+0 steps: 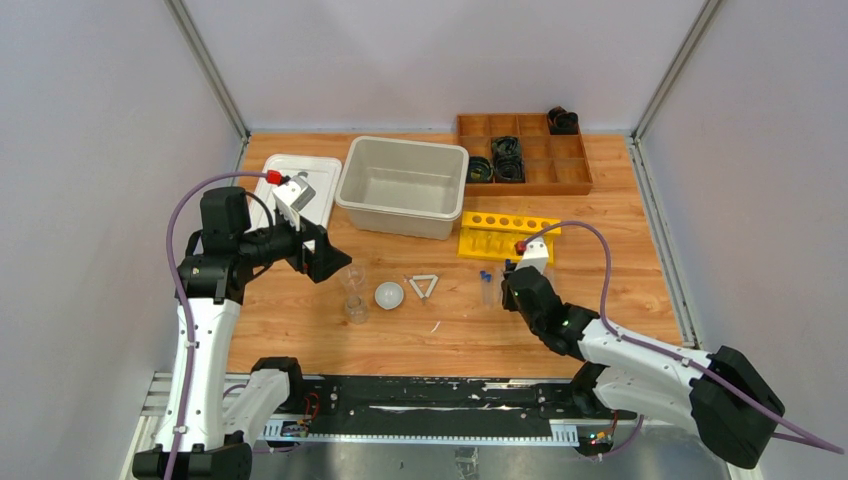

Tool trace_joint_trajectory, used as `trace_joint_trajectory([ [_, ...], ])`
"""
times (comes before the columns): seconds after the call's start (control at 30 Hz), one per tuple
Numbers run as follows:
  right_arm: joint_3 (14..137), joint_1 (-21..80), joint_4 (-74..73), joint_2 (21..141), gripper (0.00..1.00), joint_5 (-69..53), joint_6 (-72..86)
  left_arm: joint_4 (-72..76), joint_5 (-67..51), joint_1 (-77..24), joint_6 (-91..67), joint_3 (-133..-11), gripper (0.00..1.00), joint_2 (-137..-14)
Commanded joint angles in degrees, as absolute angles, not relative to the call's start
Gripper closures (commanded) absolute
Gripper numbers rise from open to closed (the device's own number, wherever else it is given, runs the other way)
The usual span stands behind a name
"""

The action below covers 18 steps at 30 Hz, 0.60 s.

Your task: Organize the chemistry lab equipment

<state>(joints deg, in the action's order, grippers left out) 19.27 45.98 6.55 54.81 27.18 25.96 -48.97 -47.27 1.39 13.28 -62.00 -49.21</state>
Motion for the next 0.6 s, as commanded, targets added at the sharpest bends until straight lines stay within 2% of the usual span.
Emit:
trace_joint_trajectory([
  [0.0,23.5,47.2,-3.3,50.5,0.58,31.3,27.6,-48.6,-47.2,1.5,13.6,-63.2,0.0,-48.9],
  [0.1,27.5,48.9,-9.6,46.2,0.5,34.2,28.7,-48.6,-47.3,1.5,13.6,-63.1,0.0,-48.8],
  [0.3,38.2,50.1,-16.7,45.4,0.48,33.9,29.2,-48.6,-47.2,1.5,13.7,-63.2,0.0,-48.6],
  [0.47,50.5,50.1,-22.5,60.9,0.52,26.8,30.1,-48.6,-47.2,1.5,13.2,-63.6,0.0,-48.6],
  [0.57,56.6,50.1,-27.2,72.1,0.57,23.5,31.6,-48.6,-46.9,1.5,13.0,-63.6,0.0,-48.5],
])
